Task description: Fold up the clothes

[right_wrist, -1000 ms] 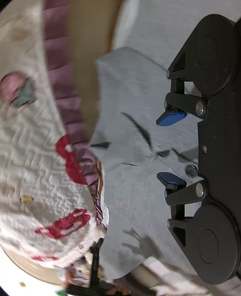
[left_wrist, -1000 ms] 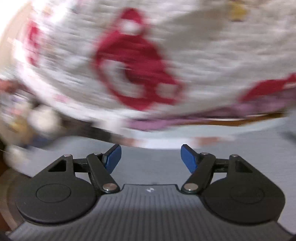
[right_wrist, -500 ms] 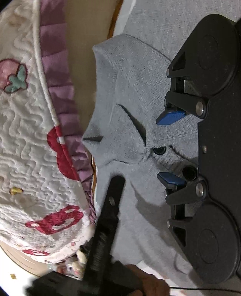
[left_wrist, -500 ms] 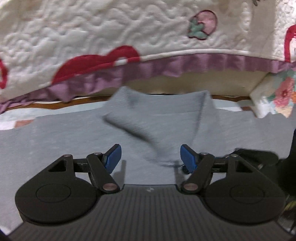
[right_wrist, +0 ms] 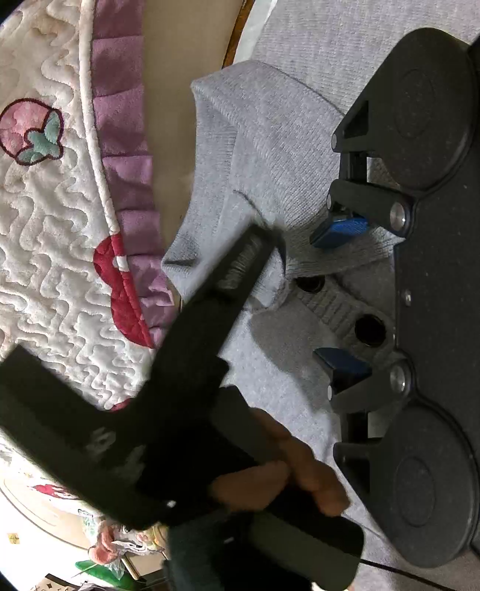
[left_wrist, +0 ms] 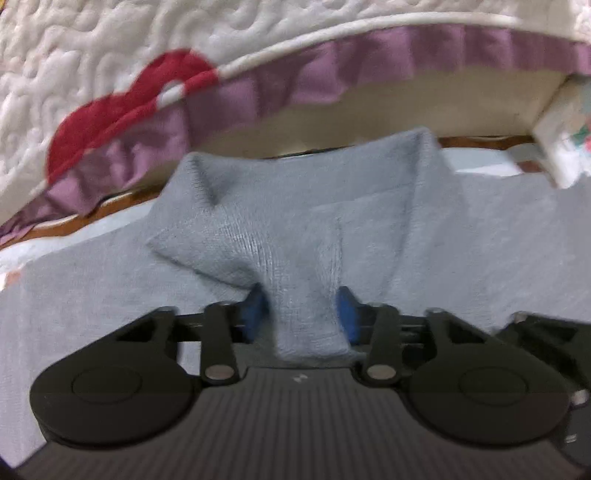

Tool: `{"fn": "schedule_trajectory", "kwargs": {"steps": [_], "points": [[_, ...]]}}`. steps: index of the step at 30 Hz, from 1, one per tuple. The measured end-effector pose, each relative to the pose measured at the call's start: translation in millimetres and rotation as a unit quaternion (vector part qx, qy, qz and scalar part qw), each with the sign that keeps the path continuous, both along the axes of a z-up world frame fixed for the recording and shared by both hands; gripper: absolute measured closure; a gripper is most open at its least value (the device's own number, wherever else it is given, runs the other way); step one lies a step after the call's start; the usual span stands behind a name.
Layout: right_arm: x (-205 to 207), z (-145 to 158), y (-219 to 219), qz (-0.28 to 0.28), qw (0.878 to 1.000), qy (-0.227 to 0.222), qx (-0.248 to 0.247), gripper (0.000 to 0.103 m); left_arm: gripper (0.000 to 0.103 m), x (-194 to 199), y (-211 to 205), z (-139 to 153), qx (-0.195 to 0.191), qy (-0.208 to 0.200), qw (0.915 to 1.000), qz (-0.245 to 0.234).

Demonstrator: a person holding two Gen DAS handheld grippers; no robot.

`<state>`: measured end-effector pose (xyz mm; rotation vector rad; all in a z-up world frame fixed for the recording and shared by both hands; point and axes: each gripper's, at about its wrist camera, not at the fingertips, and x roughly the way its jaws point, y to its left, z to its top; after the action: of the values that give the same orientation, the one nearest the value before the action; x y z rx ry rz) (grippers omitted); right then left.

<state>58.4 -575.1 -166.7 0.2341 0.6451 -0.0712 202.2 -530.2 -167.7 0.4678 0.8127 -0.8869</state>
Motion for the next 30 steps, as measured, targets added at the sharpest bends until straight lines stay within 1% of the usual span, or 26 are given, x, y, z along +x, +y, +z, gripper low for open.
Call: {"fn": "schedule_trajectory", "kwargs": {"steps": [1, 2, 3, 4, 5, 6, 7, 8, 9, 10, 12, 13, 15, 17, 18, 20, 21, 22, 23, 24, 26, 27, 29, 30], "points": [[-0.2, 0.2, -0.1, 0.000, 1.000, 0.001, 0.000, 0.038, 0.088, 1.6, 3.8, 1.0, 0.000, -0.003, 1.0000, 0.006], [-0.5, 0.2, -0.2, 0.000, 1.000, 0.002, 0.000, 0.038, 0.092, 5.1, 8.9, 2.5, -0.004, 0.002, 0.9998, 0.018], [-0.6, 0.3, -0.2, 0.000, 1.000, 0.003, -0.001, 0.038, 0.092, 11.5, 17.4, 4.3, -0.023, 0.023, 0.9987, 0.040], [-0.7, 0.5, -0.3, 0.000, 1.000, 0.004, -0.002, 0.038, 0.092, 18.7, 28.3, 5.7, -0.050, 0.054, 0.9949, 0.068], [-0.7, 0.7, -0.6, 0.000, 1.000, 0.005, -0.003, 0.038, 0.092, 25.9, 39.2, 7.1, -0.078, 0.085, 0.9887, 0.096], [-0.8, 0.8, -1.1, 0.000, 1.000, 0.006, -0.003, 0.038, 0.092, 32.7, 52.5, 6.7, -0.110, 0.120, 0.9786, 0.126], [-1.0, 0.8, -1.8, 0.000, 1.000, 0.007, -0.003, 0.038, 0.092, 39.1, 68.1, 4.5, -0.146, 0.159, 0.9634, 0.159], [-1.1, 0.8, -2.5, 0.000, 1.000, 0.008, -0.003, 0.038, 0.091, 44.8, 82.6, 1.3, -0.178, 0.195, 0.9458, 0.189], [-1.1, 1.0, -2.9, -0.001, 1.000, 0.008, -0.003, 0.038, 0.090, 47.8, 94.4, -3.5, -0.199, 0.223, 0.9305, 0.212], [-0.6, 1.2, -2.8, -0.001, 1.000, 0.009, -0.002, 0.038, 0.090, 48.9, 104.8, -8.9, -0.213, 0.244, 0.9175, 0.231], [1.6, 1.2, -2.1, -0.003, 1.000, 0.011, 0.000, 0.038, 0.090, 51.1, 125.5, -19.6, -0.239, 0.286, 0.8883, 0.269], [2.2, 0.7, -2.3, -0.003, 1.000, 0.011, -0.001, 0.038, 0.090, 51.0, 131.8, -22.2, -0.244, 0.292, 0.8826, 0.276], [2.1, 0.3, -2.8, -0.004, 1.000, 0.010, -0.004, 0.038, 0.090, 48.7, 135.8, -21.3, -0.237, 0.281, 0.8904, 0.269], [3.6, -0.7, -1.5, -0.006, 1.000, 0.009, -0.011, 0.038, 0.090, 48.6, 138.2, -18.3, -0.229, 0.277, 0.8952, 0.263], [4.6, -1.1, -0.6, -0.006, 1.000, 0.009, -0.014, 0.038, 0.091, 48.5, 137.1, -16.0, -0.221, 0.277, 0.9008, 0.251], [5.2, -1.6, 1.9, -0.006, 1.000, 0.010, -0.025, 0.038, 0.092, 47.3, 133.2, -10.5, -0.200, 0.280, 0.9149, 0.211], [6.0, -2.1, 3.4, -0.005, 0.999, 0.010, -0.032, 0.038, 0.091, 44.5, 128.3, -5.9, -0.183, 0.269, 0.9282, 0.180], [6.2, -2.5, 5.1, -0.004, 0.999, 0.010, -0.042, 0.038, 0.089, 39.6, 120.5, 0.5, -0.159, 0.247, 0.9461, 0.137], [5.7, -2.7, 7.1, -0.002, 0.998, 0.012, -0.054, 0.038, 0.088, 32.2, 114.4, 8.6, -0.134, 0.215, 0.9628, 0.094], [5.7, -2.4, 8.9, -0.001, 0.998, 0.014, -0.065, 0.038, 0.087, 24.5, 111.9, 17.2, -0.117, 0.186, 0.9737, 0.062], [6.6, -1.1, 12.3, 0.001, 0.996, 0.022, -0.083, 0.038, 0.074, 14.0, 111.4, 32.0, -0.101, 0.148, 0.9836, 0.020], [7.2, -0.3, 12.9, 0.000, 0.996, 0.025, -0.087, 0.037, 0.071, 11.1, 112.3, 39.4, -0.101, 0.132, 0.9861, 0.010], [7.8, 0.9, 10.8, -0.005, 0.997, 0.027, -0.078, 0.037, 0.060, 15.0, 116.0, 49.3, -0.116, 0.110, 0.9870, 0.019], [7.9, 1.5, 9.8, -0.007, 0.997, 0.028, -0.073, 0.037, 0.059, 18.8, 118.4, 51.7, -0.128, 0.103, 0.9861, 0.029]]}}
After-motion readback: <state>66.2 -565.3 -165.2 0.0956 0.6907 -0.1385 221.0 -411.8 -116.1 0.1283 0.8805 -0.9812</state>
